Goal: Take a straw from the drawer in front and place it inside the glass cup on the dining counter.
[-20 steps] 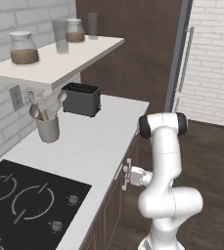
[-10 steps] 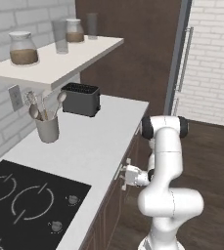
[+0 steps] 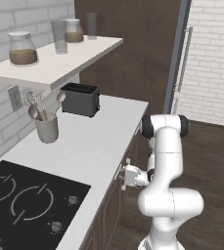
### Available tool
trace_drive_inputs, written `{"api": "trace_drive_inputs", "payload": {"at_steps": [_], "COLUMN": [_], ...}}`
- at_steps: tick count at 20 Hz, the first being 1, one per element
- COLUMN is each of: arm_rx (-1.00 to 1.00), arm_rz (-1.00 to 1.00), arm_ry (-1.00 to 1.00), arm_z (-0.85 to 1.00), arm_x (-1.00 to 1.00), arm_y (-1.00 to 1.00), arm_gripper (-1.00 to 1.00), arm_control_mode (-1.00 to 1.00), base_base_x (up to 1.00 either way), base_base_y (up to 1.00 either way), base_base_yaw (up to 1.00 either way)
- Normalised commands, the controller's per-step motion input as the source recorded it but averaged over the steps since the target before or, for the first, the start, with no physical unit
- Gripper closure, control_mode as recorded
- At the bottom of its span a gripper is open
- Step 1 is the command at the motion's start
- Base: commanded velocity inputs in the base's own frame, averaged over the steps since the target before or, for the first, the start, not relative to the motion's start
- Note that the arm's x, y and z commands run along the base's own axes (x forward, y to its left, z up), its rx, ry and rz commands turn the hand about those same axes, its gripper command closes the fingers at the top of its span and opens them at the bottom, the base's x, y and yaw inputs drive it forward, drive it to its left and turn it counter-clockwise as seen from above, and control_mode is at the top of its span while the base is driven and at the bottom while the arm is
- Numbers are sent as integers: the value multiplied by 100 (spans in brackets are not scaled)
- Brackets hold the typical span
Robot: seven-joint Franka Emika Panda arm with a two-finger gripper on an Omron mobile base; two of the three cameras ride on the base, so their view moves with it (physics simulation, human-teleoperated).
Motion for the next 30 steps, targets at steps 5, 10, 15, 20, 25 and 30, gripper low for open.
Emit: {"api": "trace_drive_inputs", "payload": {"at_steps": [5, 10, 15, 20, 25, 30], "arm_rx": [-4, -1, -2, -5, -5, -1], "arm_rz": [-2, -1, 0, 0, -1, -1], "arm_ry": [0, -1, 0, 0, 0, -1], "arm_z": [24, 29, 9, 0, 0, 0], "arm_x": [-35, -35, 2, 4, -1, -43], "arm_y": [28, 23, 21, 16, -1, -50], "arm_gripper": [-100, -100, -100, 100, 100, 100], "arm_control_mode": [-100, -100, -100, -100, -100, -100], "base_base_x": [0, 0, 0, 0, 0, 0], "base_base_y": [0, 0, 0, 0, 0, 0], "base_base_yaw": [0, 0, 0, 0, 0, 0]}}
